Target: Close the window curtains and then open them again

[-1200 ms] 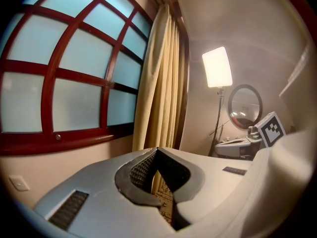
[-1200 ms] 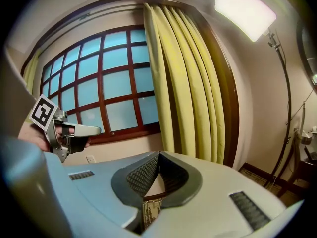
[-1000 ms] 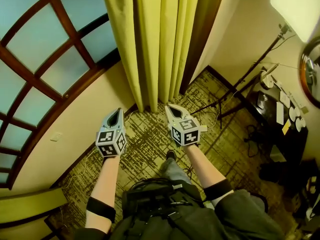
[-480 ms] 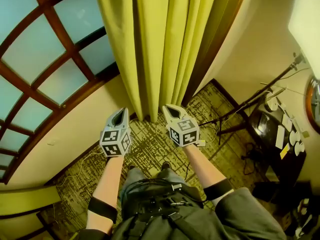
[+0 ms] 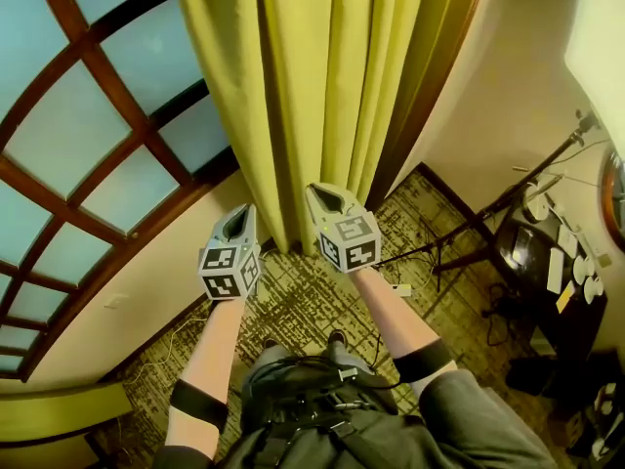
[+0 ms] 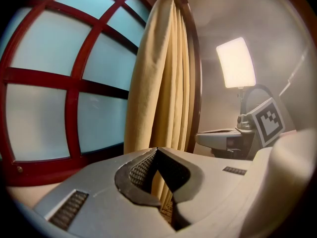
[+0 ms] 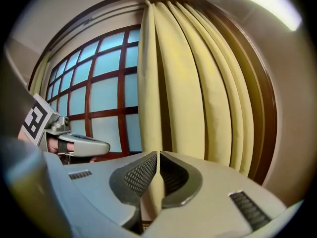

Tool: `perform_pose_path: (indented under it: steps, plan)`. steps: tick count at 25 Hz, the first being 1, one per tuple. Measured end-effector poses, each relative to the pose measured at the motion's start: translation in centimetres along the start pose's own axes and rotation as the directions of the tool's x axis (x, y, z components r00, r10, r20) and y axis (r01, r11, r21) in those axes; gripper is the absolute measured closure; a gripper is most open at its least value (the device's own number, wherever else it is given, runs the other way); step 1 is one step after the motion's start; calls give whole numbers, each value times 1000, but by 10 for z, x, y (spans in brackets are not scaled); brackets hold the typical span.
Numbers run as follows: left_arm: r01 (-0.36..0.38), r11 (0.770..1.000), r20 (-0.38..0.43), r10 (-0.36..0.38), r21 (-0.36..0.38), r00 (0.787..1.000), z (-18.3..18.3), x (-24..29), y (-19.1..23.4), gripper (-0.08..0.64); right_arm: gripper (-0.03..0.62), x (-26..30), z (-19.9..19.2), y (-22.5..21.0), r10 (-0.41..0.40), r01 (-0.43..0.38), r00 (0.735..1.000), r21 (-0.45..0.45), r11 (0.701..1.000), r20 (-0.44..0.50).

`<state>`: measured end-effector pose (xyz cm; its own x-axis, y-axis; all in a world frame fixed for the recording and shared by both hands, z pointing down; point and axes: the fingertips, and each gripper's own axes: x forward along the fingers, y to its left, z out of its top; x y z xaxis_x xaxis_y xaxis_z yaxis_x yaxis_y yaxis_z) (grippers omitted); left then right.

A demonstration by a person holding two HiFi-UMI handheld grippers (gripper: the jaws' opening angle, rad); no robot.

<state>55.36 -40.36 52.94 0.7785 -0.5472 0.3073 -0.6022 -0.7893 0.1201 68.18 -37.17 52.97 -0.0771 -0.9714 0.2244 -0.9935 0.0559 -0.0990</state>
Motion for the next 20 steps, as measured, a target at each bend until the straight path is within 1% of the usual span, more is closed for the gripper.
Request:
perform_pose_path:
  steps: [3,6,12,14,17,18,19,20]
  plan:
    - [3,1000,17,-3,0,1000,15,10,1,552,558,11,32,-2,-3,4,999,-25,1000,43]
    - [-4,1000,32,4,-6,999,30,17,5,552,552,22,72,-1,-11,16,995,-49,999,99]
    - [-29,1000,77,29,2,997,67,29,12,552,477,41,148,9,14,5,982,-102,995,188]
    - [-36,999,93,36,0,995,82,31,11,552,430,45,170,11,15,9,977,-114,993,212]
    - [-37,999,111,37,-2,993,105,32,6,552,340,48,204,14,18,14,968,-126,992,251]
    - [-38,999,119,38,2,992,112,33,5,542,281,49,215,16,21,15,965,-132,991,263]
    - [-40,999,127,39,7,991,119,35,4,507,241,51,226,16,22,17,961,-140,990,275]
    - [-44,999,135,42,12,990,125,36,4,488,206,52,236,16,24,20,958,-149,989,286]
